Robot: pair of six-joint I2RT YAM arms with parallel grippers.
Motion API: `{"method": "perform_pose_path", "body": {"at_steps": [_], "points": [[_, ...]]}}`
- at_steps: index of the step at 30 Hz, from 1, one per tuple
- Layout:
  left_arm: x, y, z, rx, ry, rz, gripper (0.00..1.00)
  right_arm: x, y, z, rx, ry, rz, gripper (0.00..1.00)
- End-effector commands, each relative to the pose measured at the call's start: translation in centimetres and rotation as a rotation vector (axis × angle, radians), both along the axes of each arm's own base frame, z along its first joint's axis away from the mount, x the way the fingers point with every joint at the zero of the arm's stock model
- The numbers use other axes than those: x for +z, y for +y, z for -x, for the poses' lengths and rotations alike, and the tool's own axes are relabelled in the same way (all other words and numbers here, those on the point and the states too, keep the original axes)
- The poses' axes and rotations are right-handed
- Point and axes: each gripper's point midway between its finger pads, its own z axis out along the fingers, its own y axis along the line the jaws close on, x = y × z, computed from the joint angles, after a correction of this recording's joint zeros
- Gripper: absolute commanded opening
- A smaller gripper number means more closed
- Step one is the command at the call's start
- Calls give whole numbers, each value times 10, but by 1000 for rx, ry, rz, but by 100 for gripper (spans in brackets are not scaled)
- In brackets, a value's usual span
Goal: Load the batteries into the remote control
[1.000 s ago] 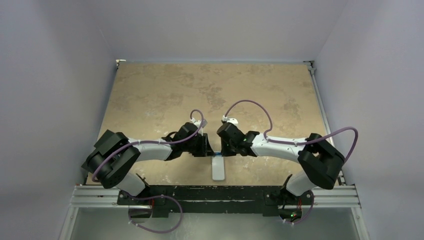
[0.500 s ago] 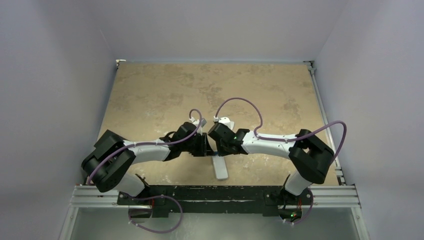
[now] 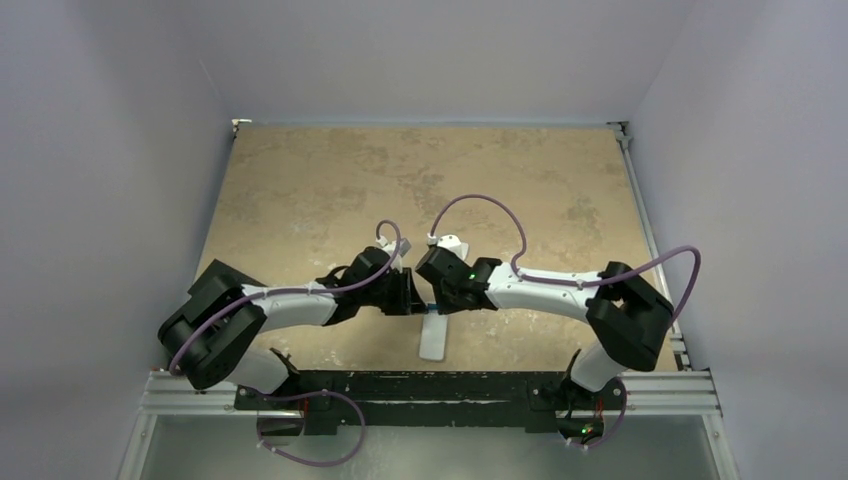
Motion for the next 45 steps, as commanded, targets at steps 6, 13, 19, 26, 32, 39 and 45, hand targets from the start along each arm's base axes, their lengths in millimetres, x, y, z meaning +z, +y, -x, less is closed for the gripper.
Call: {"method": "perform_pose_path", "body": {"at_steps": [6, 13, 19, 26, 32, 39, 45], "points": [[6, 6, 1, 5, -43, 0, 22, 42, -1, -10, -26, -94, -55, 27], [11, 10, 5, 0, -42, -6, 25, 38, -8, 3, 36, -70, -56, 30], [19, 14, 6, 8, -51, -11, 27, 26, -20, 20, 78, -18, -48, 26], [26, 21, 6, 33, -61, -21, 33, 12, -21, 41, 135, 52, -80, 14], [26, 29, 11, 53, -53, -37, 40, 2, -18, 57, 173, 101, -95, 6], [26, 42, 17, 80, -41, -67, 47, -12, -6, 81, 234, 153, -107, 3], [31, 54, 15, 132, -62, -93, 50, -18, 8, 97, 280, 183, -124, 2]]}}
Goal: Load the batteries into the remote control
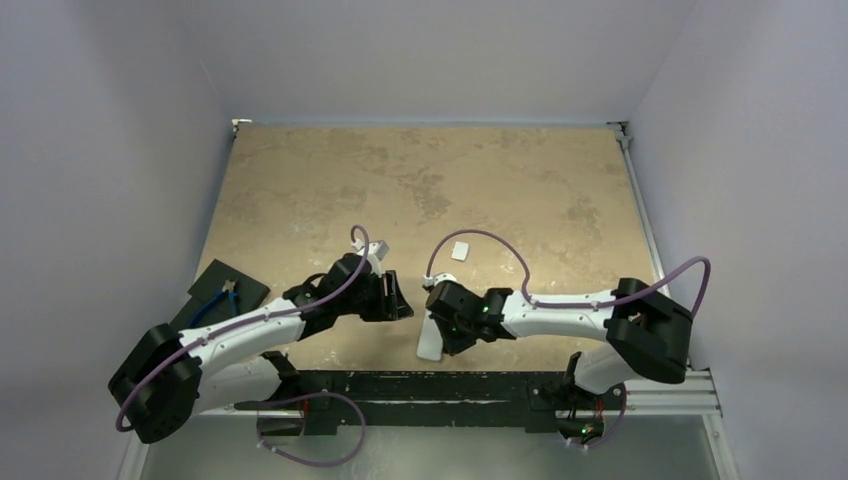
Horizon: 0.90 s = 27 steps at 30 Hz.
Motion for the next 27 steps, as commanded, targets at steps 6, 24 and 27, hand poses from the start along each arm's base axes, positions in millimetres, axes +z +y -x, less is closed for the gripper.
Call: {"method": "perform_pose_path", "body": {"at_steps": [6, 24, 27], "points": [[14, 20, -6, 88, -57, -36, 51, 2, 28, 12, 30, 30, -79, 2], [33, 34, -5, 136, -95, -40, 52, 5, 70, -9, -15, -24, -124, 2], [32, 35, -4, 139, -93, -41, 52, 6, 75, -16, -37, -47, -127, 3]]}}
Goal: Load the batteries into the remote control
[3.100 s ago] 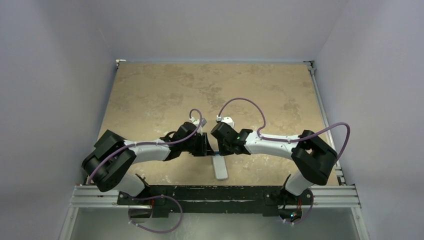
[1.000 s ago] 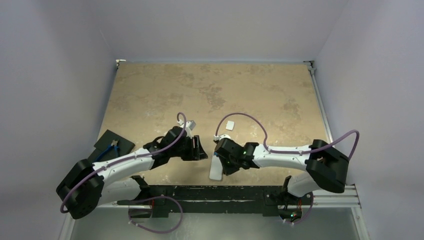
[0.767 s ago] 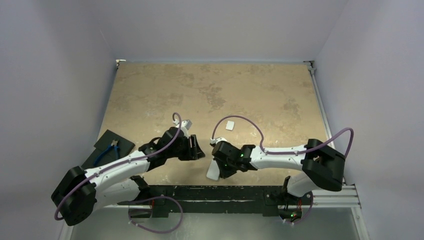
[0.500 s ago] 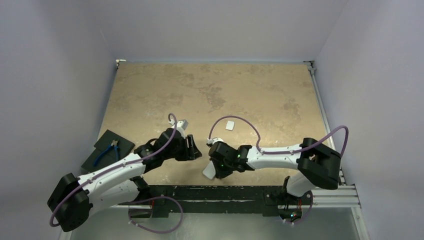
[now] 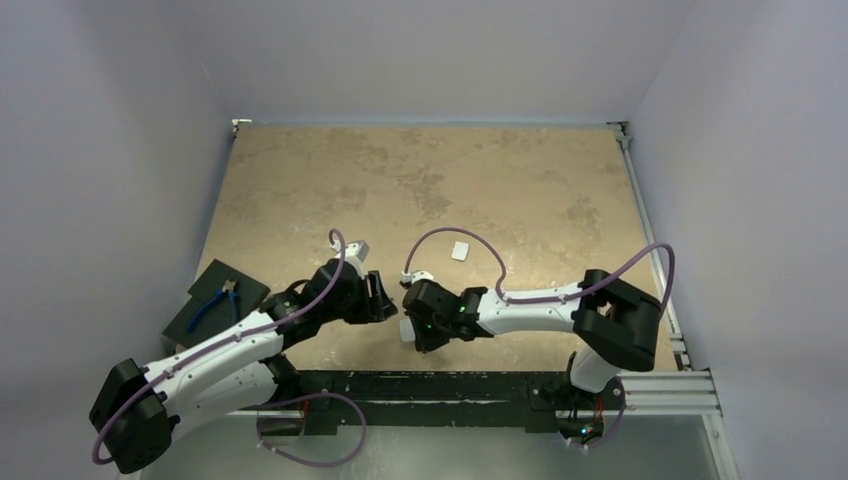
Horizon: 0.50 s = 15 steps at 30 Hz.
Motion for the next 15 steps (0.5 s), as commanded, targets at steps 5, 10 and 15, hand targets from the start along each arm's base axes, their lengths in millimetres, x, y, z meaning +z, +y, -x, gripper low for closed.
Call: {"method": "perform_pose_path", "body": {"at_steps": [5, 10, 15], "points": [[16, -1, -4, 21, -29, 28, 52, 3, 20, -24, -72, -79, -7, 4], [18, 0, -3, 22, -29, 31, 52, 3, 21, -34, -111, -110, 13, 6], [20, -1, -2, 19, -27, 37, 52, 2, 16, -51, -145, -168, 62, 7]]}}
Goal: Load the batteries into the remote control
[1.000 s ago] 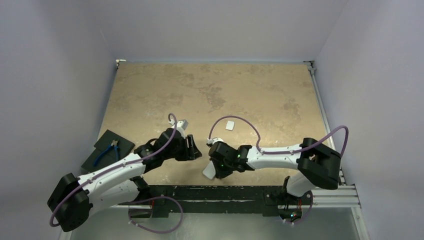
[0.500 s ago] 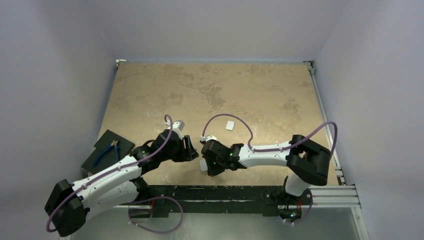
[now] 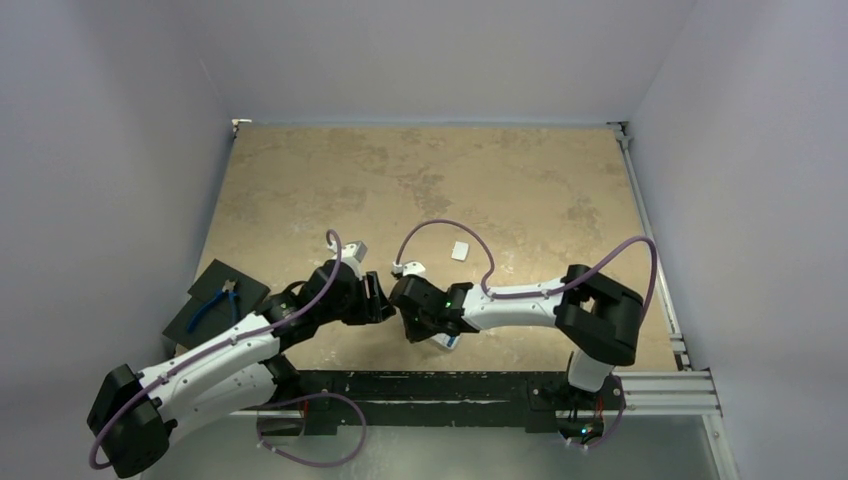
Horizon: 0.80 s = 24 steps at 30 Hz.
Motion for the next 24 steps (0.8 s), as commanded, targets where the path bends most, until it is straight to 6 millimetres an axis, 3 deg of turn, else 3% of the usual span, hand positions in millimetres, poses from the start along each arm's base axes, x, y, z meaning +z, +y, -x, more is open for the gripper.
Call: {"method": "perform_pose_path", "body": {"at_steps": [1, 14, 24], "points": [[16, -4, -5, 16, -22, 35, 52, 0, -8, -27, -75, -88, 63, 7], [13, -13, -1, -20, 4, 62, 52, 6, -36, -71, -179, -141, 84, 7], [2, -20, 5, -48, 54, 78, 53, 9, -59, -80, -229, -158, 93, 7]]}}
